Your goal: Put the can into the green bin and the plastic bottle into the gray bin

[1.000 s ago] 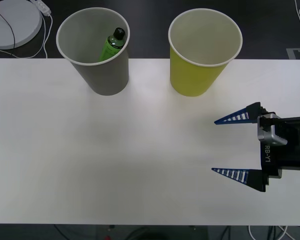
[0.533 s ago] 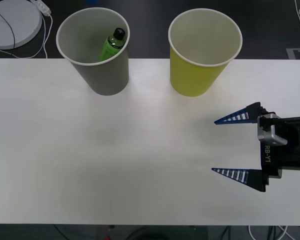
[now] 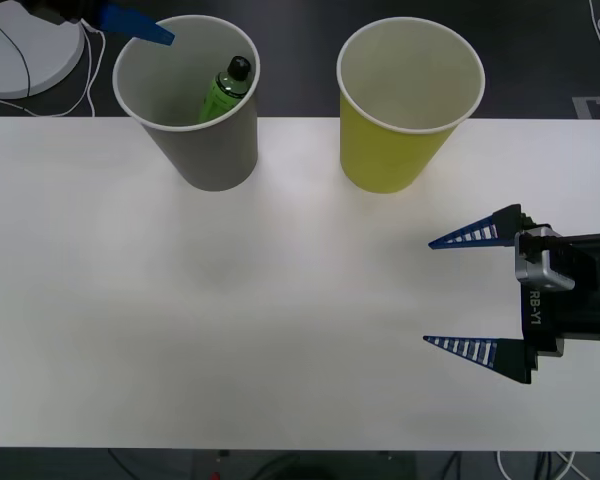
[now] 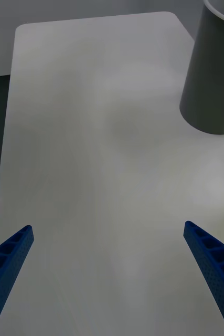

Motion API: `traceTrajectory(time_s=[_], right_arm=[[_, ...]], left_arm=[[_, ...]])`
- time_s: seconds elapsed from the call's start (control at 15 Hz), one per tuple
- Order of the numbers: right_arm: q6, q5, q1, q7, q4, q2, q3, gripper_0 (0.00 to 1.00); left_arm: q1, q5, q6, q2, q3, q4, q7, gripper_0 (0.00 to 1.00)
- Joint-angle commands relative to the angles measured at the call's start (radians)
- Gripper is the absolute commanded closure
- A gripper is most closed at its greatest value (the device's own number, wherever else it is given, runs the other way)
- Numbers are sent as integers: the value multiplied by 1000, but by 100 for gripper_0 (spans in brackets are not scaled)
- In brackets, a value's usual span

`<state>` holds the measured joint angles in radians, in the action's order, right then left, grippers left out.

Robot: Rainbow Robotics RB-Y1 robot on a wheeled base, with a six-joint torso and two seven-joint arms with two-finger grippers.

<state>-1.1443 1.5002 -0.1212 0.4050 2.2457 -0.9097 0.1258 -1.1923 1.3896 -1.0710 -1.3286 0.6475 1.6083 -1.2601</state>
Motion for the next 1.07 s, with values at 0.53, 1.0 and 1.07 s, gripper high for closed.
traceTrajectory(time_s=[0.53, 1.0, 1.07], right_arm=[[0, 0, 0, 0, 0, 0, 0, 0], [0, 0, 0, 0, 0, 0, 0, 0], [0, 0, 0, 0, 0, 0, 0, 0]], left_arm=[[645, -90, 49, -21, -514, 278, 185, 0], [1027, -15, 55, 46, -779, 582, 205, 0], [1060, -9, 55, 58, -796, 611, 212, 0]])
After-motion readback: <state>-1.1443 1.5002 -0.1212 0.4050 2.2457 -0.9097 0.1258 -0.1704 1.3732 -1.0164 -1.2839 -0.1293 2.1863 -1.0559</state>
